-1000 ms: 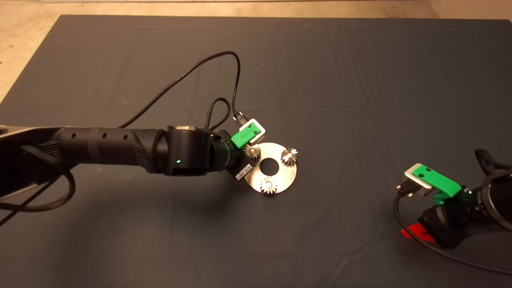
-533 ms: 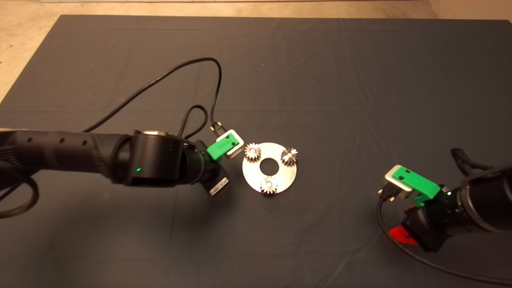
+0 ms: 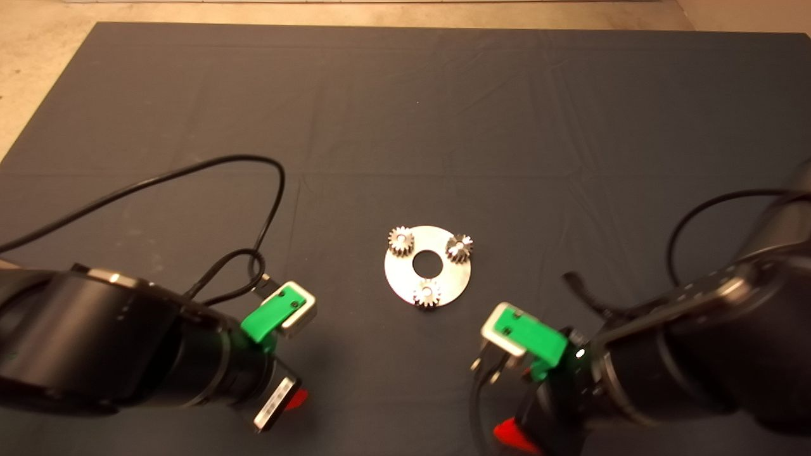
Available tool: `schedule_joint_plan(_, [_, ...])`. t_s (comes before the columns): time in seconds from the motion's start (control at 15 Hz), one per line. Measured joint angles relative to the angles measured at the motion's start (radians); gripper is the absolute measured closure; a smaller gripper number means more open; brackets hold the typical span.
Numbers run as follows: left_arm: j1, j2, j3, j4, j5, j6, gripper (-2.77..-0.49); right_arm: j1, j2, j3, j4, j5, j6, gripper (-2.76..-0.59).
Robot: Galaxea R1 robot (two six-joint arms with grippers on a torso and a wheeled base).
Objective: Install three planetary gears onto the carrier pins
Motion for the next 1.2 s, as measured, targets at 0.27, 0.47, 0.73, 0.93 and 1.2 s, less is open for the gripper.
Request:
schedule_joint_plan(0.27, [0.000,-0.015,0.023,-0.032,0.002,-0.069,-1.65,-0.204,-0.010,-0.037,-0.028,-0.005,0.035,-1.76])
schedule_joint_plan(0.47, [0.000,-0.015,0.032,-0.034,0.003,-0.090,-1.65,-0.204,-0.105,-0.037,-0.057,0.001,0.044,-1.76])
schedule_joint_plan(0.73, [0.004,0.032,0.034,-0.035,0.001,-0.097,-1.65,-0.212,-0.330,-0.015,-0.064,-0.025,0.059,-1.76])
schedule_joint_plan(0.93, [0.028,0.018,0.035,-0.037,0.004,-0.100,-1.65,-0.214,-0.305,0.006,-0.066,-0.010,0.096,-1.76])
schedule_joint_plan(1.2, [0.029,0.004,0.037,-0.036,0.002,-0.101,-1.65,-0.216,-0.262,0.010,-0.067,-0.010,0.141,-1.76])
